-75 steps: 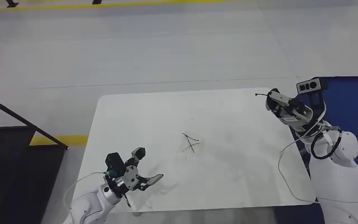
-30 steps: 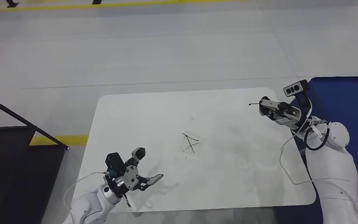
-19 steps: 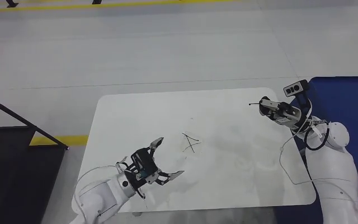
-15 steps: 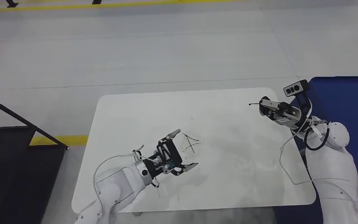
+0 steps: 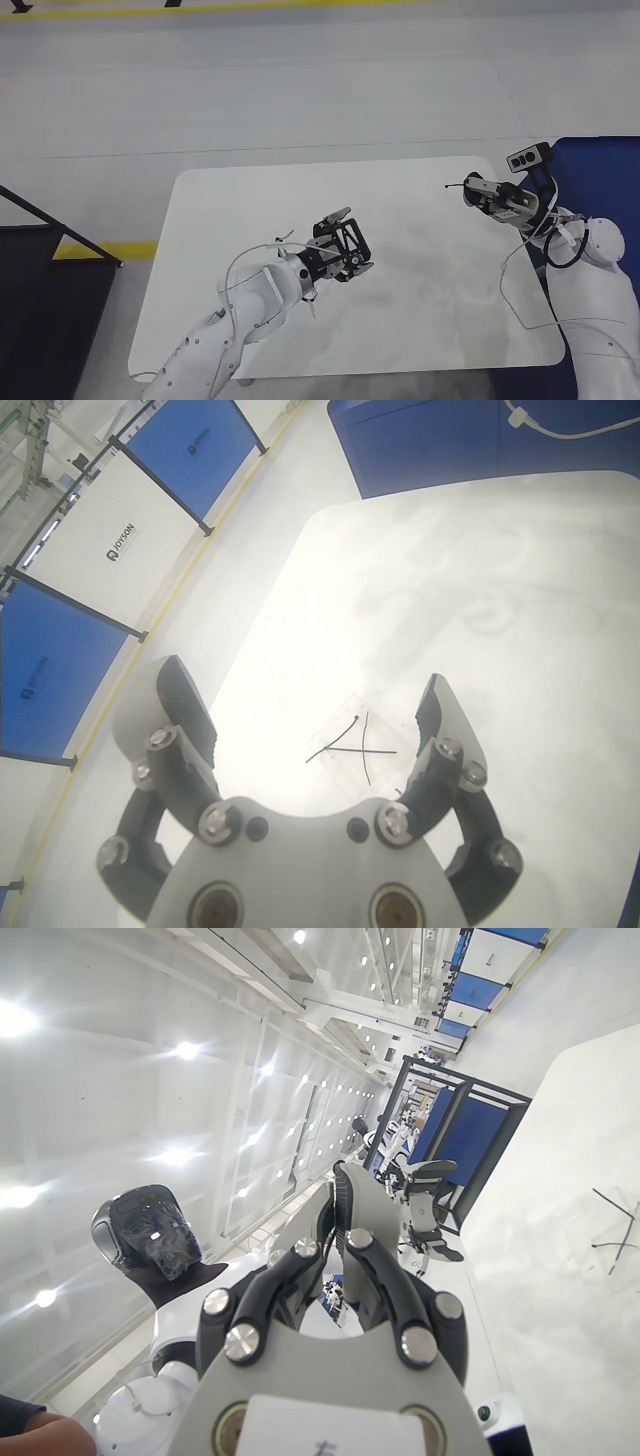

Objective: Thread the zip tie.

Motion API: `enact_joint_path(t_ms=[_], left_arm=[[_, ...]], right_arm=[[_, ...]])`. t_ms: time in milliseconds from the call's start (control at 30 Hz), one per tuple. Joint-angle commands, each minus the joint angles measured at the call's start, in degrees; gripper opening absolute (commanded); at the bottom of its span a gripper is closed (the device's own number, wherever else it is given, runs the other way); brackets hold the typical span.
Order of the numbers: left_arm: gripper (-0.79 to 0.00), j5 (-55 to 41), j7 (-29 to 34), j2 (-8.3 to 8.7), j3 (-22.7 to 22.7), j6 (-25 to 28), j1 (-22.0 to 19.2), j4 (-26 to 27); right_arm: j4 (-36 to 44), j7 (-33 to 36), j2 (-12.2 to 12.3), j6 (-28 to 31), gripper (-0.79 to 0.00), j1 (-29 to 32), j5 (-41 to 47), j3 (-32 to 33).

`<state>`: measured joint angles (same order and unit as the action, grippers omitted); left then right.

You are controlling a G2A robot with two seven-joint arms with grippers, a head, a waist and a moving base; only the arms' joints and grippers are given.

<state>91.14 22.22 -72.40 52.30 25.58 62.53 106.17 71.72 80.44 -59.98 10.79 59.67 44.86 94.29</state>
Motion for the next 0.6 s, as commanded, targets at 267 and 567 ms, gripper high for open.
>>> enact_joint_path(t_ms=[267, 567], left_arm=[[0.0, 2.44, 26.94, -6.33, -15.49, 14.37, -20.4, -15.73], [0.0, -15.31, 27.91, -11.25, -18.76, 16.9, -29.53, -26.05]], right_arm=[[0.0, 0.0, 0.0, 0.0, -0.785, 0.0, 0.0, 0.0], [0.0, 0.0, 0.0, 0.0, -0.785, 0.0, 0.0, 0.0]])
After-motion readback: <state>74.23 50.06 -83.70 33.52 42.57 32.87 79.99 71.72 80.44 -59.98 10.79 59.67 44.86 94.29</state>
